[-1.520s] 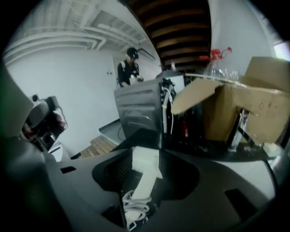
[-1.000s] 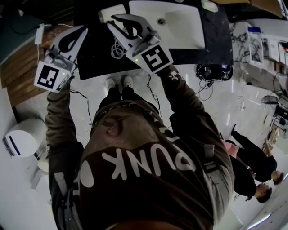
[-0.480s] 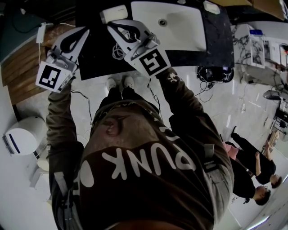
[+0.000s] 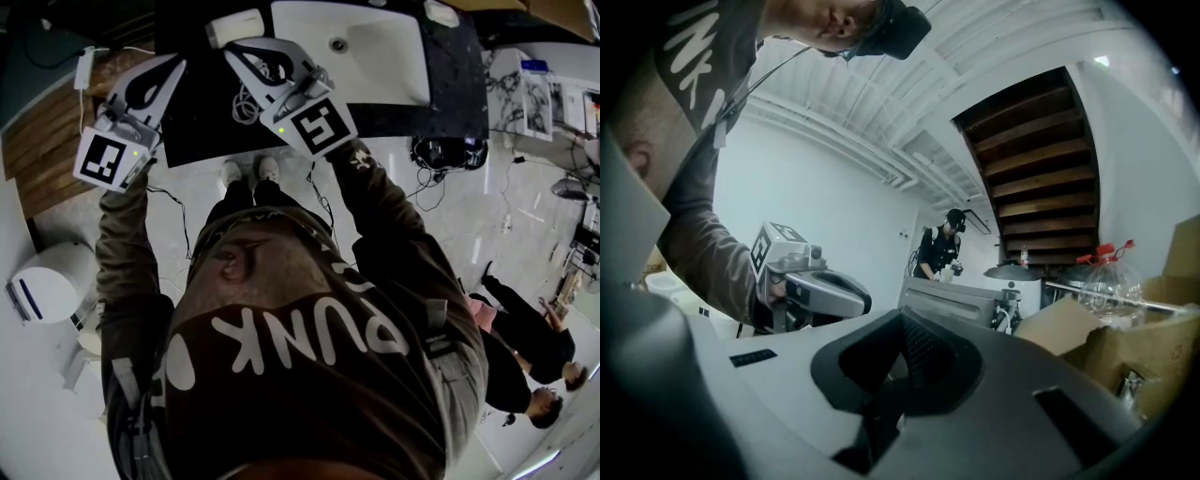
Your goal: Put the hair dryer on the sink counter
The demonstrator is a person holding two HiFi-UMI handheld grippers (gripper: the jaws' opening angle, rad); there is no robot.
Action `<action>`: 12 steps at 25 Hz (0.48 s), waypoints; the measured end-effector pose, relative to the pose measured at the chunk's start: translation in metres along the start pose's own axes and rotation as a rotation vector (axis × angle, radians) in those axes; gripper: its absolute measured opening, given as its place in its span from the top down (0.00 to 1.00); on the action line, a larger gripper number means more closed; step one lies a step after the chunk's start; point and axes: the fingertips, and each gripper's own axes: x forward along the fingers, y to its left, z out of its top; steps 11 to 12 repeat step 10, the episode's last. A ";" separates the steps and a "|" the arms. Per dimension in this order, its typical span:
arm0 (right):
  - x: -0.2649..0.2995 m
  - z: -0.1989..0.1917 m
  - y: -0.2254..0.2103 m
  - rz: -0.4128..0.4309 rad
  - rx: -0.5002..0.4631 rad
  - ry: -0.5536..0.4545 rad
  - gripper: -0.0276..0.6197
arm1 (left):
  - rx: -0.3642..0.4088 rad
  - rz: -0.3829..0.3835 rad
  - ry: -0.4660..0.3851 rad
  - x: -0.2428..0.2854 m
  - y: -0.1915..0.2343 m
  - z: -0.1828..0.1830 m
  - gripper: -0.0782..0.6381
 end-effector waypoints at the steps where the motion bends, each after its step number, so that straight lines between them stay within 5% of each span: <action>1: 0.000 0.000 0.000 0.000 0.001 0.000 0.95 | 0.001 0.000 0.000 0.000 0.000 0.000 0.90; 12: 0.000 -0.003 -0.004 -0.002 0.001 0.015 0.95 | 0.002 -0.001 0.001 0.003 0.001 0.002 0.90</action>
